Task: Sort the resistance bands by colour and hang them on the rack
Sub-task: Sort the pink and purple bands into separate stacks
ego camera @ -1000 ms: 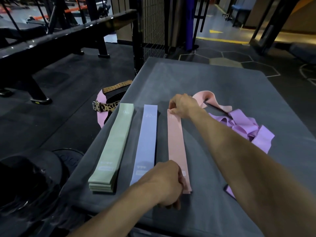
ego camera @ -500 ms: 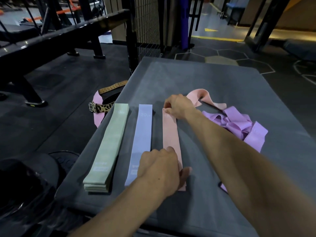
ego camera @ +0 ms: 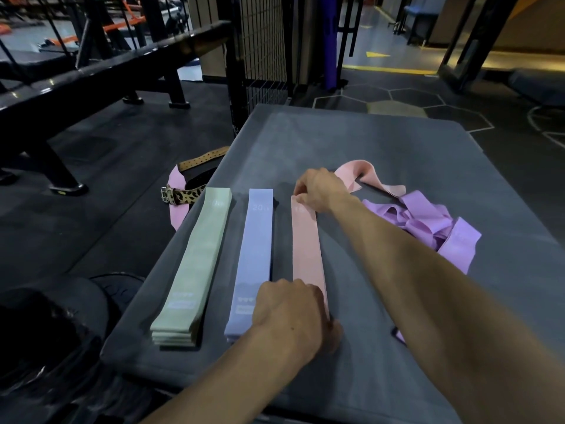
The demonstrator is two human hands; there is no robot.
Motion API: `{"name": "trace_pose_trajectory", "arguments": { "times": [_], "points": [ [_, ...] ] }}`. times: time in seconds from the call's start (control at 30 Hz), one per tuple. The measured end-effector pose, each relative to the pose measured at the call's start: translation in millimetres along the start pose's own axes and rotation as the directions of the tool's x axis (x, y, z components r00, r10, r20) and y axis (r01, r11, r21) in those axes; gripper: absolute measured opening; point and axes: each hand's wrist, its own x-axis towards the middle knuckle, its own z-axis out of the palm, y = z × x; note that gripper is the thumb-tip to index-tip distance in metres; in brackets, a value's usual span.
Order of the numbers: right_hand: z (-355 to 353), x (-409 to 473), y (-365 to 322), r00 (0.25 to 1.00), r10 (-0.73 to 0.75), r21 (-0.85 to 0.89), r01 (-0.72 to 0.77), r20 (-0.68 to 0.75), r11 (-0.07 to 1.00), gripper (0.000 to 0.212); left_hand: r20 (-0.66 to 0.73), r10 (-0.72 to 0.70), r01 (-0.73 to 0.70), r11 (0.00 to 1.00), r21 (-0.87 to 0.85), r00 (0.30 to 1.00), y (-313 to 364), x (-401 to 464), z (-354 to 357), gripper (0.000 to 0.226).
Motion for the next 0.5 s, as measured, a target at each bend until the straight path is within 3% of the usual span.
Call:
{"name": "trace_pose_trajectory", "arguments": {
  "times": [0.37,0.5],
  "points": [
    [0.3,2.3,-1.4,1.000,0.020,-0.006,-0.020,0.015,1.000,0.013,0.036,0.038,-0.038,0.999,-0.010,0.999,-5.8,-2.2,-0.9,0.057],
    [0.0,-0.7,-1.0,1.000,0.008,0.026,-0.008,0.002,1.000,0.015,0.036,0.057,-0.054,0.995,-0.086,0.998,-16.2,-4.1,-2.8,0.060]
  ]
}}
